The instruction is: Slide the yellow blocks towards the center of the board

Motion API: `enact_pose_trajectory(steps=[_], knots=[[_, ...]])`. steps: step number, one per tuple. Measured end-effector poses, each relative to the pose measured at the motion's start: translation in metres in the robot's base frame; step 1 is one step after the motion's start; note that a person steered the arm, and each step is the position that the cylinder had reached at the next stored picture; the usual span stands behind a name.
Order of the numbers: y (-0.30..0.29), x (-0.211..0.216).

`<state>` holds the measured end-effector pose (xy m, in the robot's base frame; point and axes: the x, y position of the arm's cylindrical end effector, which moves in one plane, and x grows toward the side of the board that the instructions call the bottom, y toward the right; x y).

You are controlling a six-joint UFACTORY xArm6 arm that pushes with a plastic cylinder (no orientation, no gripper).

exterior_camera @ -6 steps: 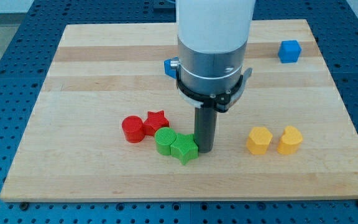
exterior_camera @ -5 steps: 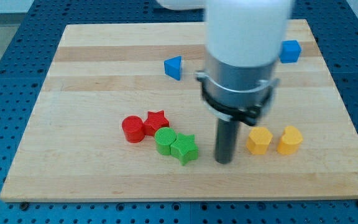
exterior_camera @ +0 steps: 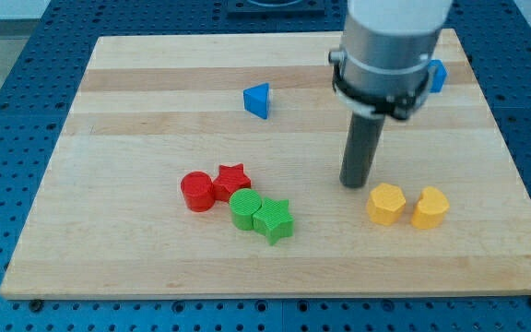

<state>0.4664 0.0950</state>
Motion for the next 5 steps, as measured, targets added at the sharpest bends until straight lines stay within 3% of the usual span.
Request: enact_pose_trajectory(steps=[1, 3, 5], knots=[[0.001, -0.030], [-0.011, 0.057], [-0.011, 0.112]])
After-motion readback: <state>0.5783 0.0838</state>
